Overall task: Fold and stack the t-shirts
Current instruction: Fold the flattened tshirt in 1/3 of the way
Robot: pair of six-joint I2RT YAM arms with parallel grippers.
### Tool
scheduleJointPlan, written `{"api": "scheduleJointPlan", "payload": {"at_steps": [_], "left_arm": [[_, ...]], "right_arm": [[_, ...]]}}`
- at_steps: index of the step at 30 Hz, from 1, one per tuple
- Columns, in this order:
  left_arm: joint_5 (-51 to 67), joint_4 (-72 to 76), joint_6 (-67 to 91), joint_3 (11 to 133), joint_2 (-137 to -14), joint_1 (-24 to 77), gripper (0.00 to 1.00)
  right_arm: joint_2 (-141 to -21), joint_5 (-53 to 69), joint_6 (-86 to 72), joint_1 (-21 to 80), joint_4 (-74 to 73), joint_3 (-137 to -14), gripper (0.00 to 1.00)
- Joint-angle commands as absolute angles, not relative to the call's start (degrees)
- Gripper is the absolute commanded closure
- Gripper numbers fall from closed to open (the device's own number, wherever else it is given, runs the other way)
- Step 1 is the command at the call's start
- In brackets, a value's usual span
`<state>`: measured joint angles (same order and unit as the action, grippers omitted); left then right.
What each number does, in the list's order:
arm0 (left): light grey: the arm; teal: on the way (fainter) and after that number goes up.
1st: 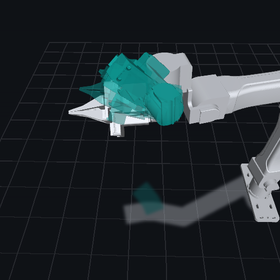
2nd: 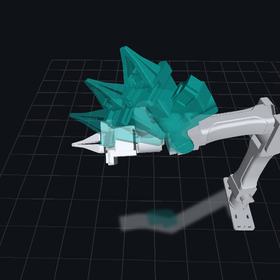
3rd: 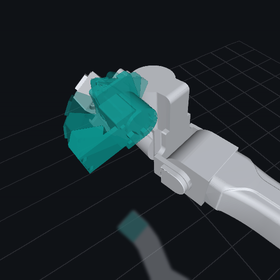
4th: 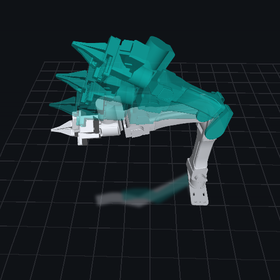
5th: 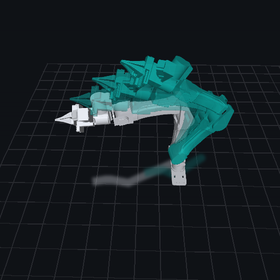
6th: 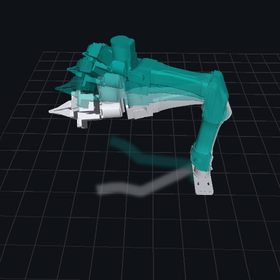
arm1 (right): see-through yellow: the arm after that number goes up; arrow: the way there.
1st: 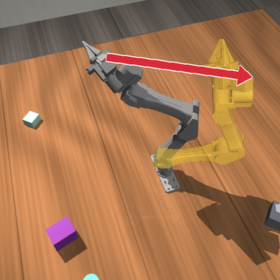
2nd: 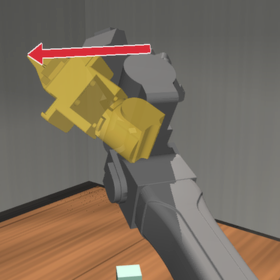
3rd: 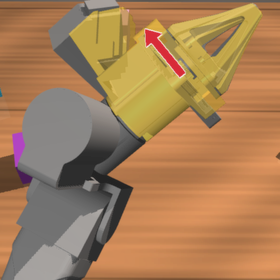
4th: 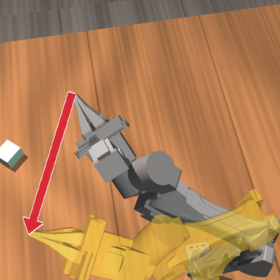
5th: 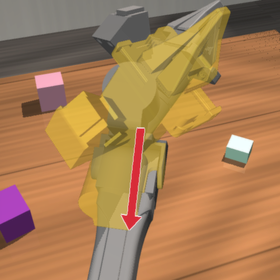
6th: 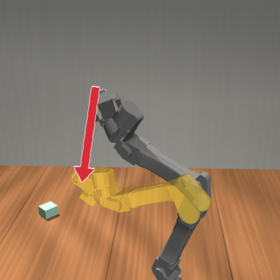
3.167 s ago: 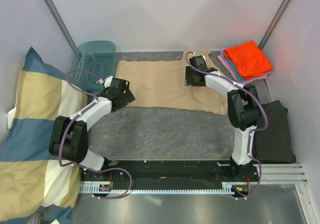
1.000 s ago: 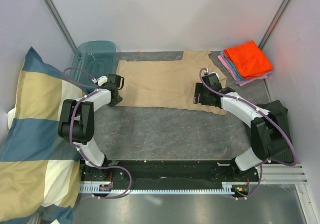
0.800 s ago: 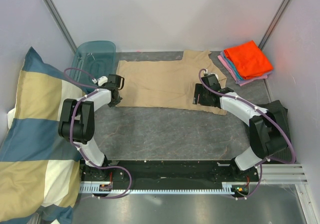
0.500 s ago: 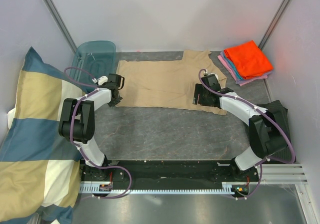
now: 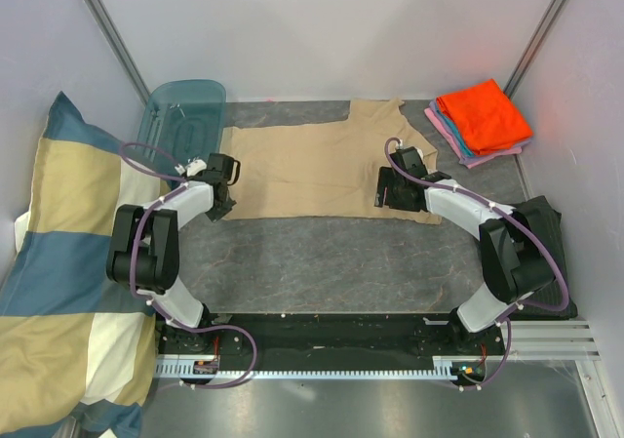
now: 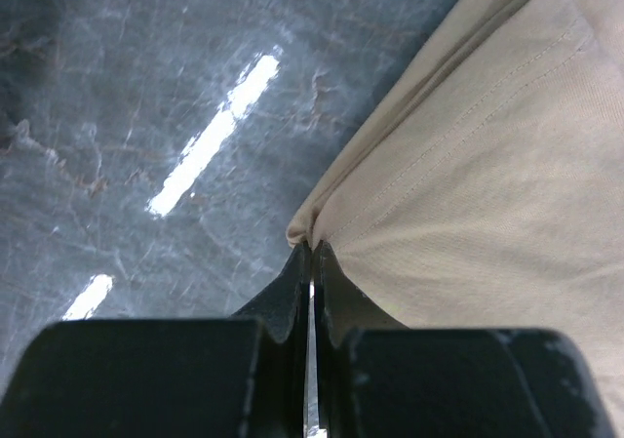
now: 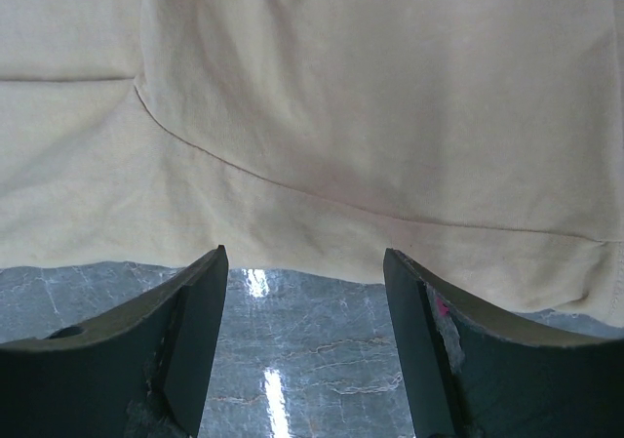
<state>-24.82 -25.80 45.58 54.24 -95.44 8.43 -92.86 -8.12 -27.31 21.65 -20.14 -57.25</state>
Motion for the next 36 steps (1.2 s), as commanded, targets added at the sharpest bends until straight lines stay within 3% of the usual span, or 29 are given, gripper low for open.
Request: {"api": "scheduleJointPlan", "payload": {"at_steps": [1,9,26,36], "left_arm": [[-24.35,-28.3,48.43,51.95,-91.85,8.26,0.98],[-24.96,-28.56,48.08,51.33,-91.05,8.26,0.98],[-24.08,-28.56,47.73,51.59,-91.5,8.26,0.98],[-22.85,-28.56,49.13,48.69,-89.3,8.17,0.98]], "right_arm": [[-93.08,-8.17,-28.21,21.97,-19.07,-58.36,0.27],[-91.23,-18.45,-30.76,22.06,-23.12,-56.69,0.26],[-101.07,-21.18,-27.25,21.8,-19.42,-65.48,0.26],[-103.72,-15.91,-33.48,21.97,-20.12,-57.76,0.28]]}}
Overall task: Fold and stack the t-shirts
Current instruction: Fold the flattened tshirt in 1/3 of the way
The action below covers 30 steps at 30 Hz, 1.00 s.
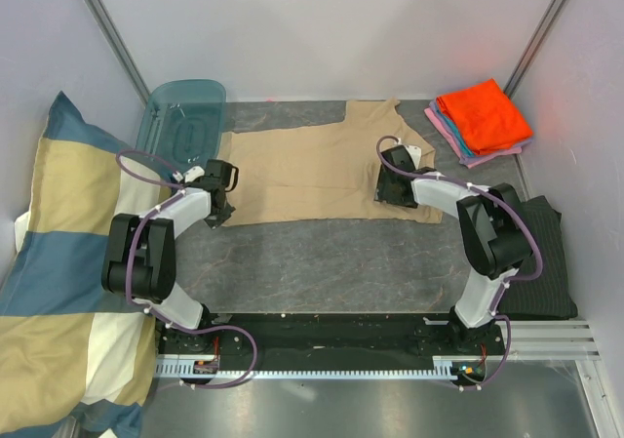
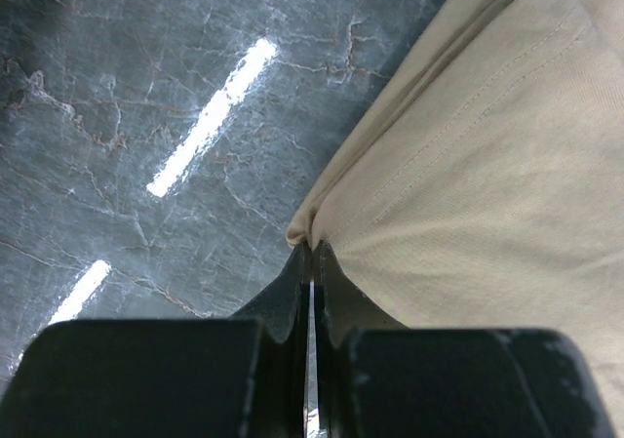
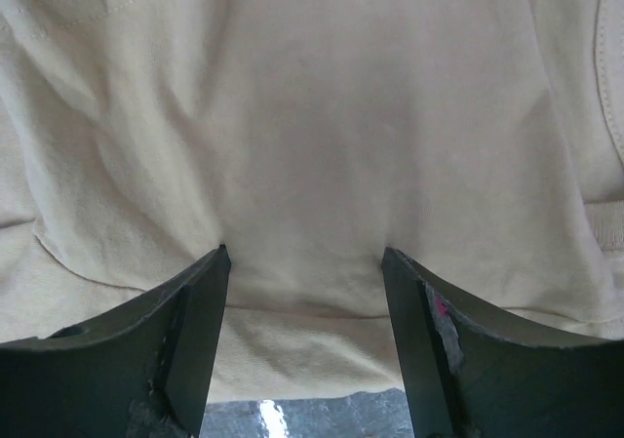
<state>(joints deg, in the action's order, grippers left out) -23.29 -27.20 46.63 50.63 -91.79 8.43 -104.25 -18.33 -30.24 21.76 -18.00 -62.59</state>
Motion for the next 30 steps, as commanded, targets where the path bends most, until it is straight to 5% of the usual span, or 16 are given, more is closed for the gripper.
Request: {"api": "scheduleJointPlan", "payload": {"at_steps": [1,30], "left_arm": [[-22.68,-28.74,49.22,48.08,-88.51,8.26,0.98],[-16.34,-44.99,55.81,33.13,-59.6,8.26,0.98]], "right_arm": [[-103.45,-16.0,-35.23,21.97,-20.74,-57.14,0.28],[-83.15,-22.58,-58.27,44.12,-48.95,-41.66,0.3]]}}
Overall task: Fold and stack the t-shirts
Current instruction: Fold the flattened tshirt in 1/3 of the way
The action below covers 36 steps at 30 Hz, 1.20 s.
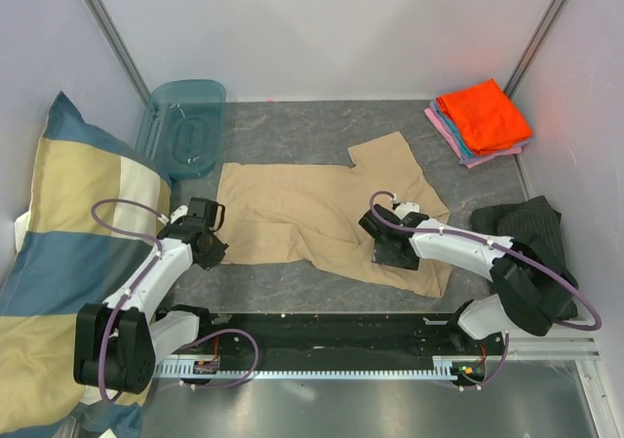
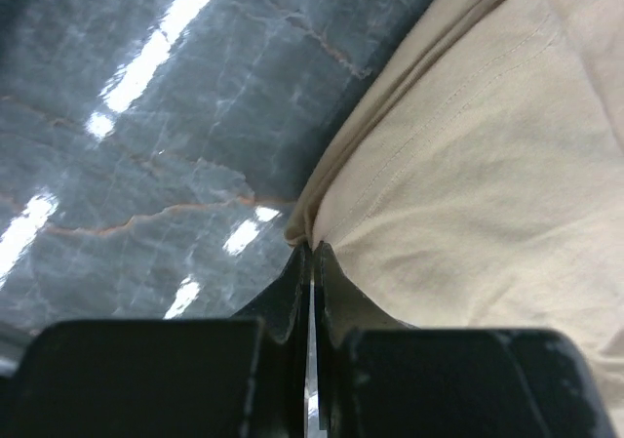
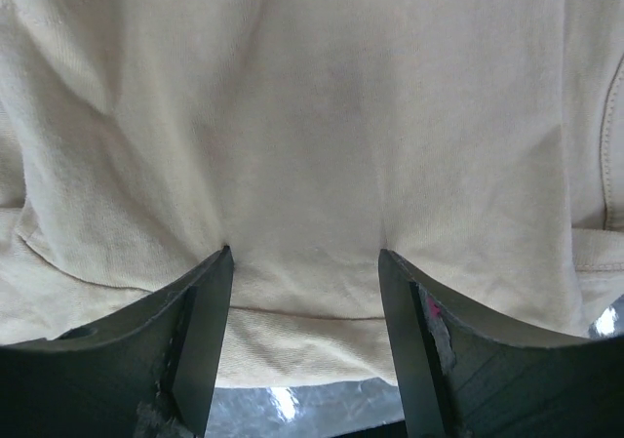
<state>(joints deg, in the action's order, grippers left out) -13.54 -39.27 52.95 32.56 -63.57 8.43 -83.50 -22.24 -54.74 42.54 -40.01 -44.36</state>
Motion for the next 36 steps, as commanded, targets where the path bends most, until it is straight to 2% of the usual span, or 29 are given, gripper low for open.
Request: {"api": "scheduleJointPlan", "payload": {"at_steps": [1,20,36], "left_arm": [[-17.3,-47.09,55.72,33.92,-59.07,8.26,0.98],[-26.63,-55.63,63.63,36.56,-60.47,7.82,0.98],[-24.44,-61.17,65.21,41.57,-57.4,7.74,0.95]], "right_arm": [[-82.88,-22.94,-58.62,44.38,-49.3,-41.4,0.3],[-80.51,-25.31,-60.56,44.47,-52.21,-41.22,0.31],[-75.41,-31.9,-60.65,44.47,-60.38,-49.65,0.28]]}}
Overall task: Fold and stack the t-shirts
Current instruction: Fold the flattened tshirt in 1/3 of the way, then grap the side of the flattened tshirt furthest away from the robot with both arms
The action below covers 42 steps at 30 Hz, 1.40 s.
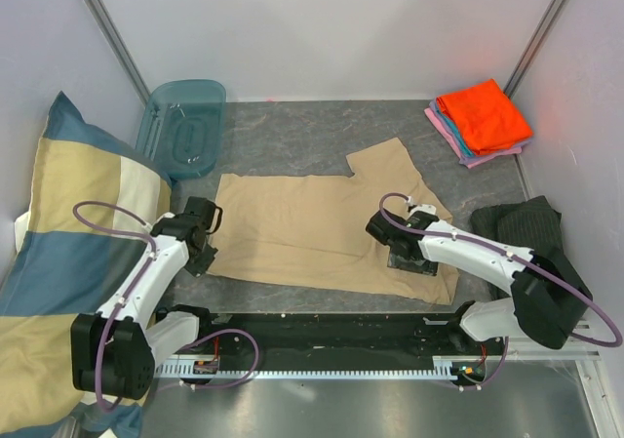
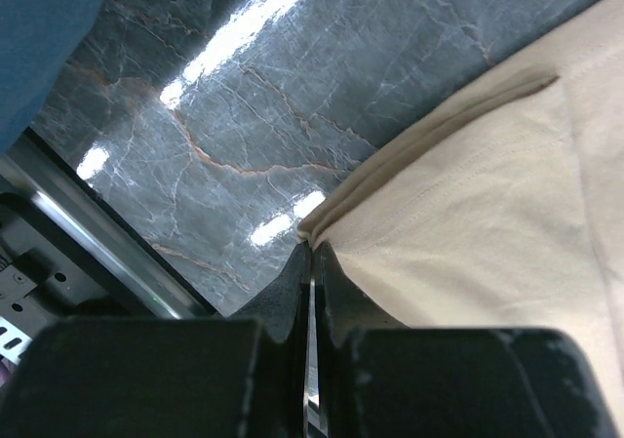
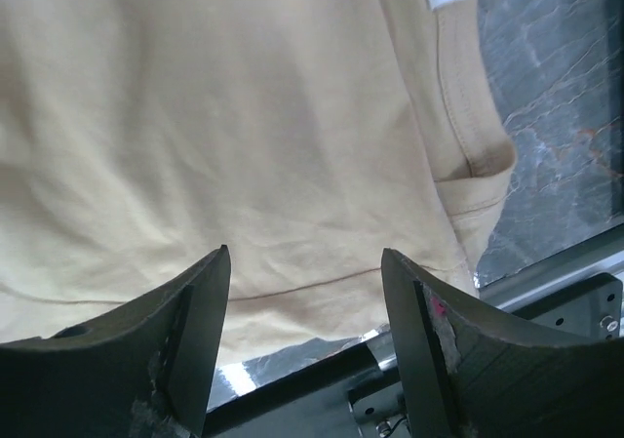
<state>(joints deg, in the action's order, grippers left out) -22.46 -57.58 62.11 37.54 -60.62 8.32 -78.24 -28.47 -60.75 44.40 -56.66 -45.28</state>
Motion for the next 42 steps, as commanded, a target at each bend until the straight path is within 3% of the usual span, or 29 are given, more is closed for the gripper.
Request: {"api": "scheduleJointPlan", "payload": {"at_steps": [1,4,13,17,26,32,41,42], "left_arm": [[-24.35,-61.69,65.3,42.09,-56.7,7.82,0.94],[-23.82,-63.63,65.48,44.03,-53.71,7.82,0.86],[-24.69,-69.43,64.87,49.83,-45.54,7.74,0.49],[-25.84,-70.14,64.16,52.81,-44.12,7.82,0.47],[-23.82,-54.33,54.85,50.37,-46.49,7.82,0.47],[-19.43,-43.09,52.39,47.37,-50.0,7.82,0.48],[-22.4,-36.21,43.96,52.11,-62.39,7.82,0.45],[-23.2,-36.04,43.68,52.55,-63.19,7.91,0.44]], "right_arm": [[-75.15,-32.17,-60.64,44.47,-60.29,-50.62,0.28],[-75.5,-32.87,-60.29,44.39,-60.56,-52.29,0.28],[-77.43,-35.77,-59.15,44.39,-61.08,-55.37,0.28],[-76.82,-35.77,-58.71,44.56,-60.47,-55.28,0.27],[-76.46,-36.12,-55.12,44.39,-56.17,-55.81,0.27],[-77.96,-33.4,-48.96,44.47,-44.24,-56.78,0.27],[-94.29,-36.38,-35.61,44.03,-36.39,-69.07,0.25],[-96.92,-36.91,-34.9,43.86,-36.3,-71.08,0.22]]}}
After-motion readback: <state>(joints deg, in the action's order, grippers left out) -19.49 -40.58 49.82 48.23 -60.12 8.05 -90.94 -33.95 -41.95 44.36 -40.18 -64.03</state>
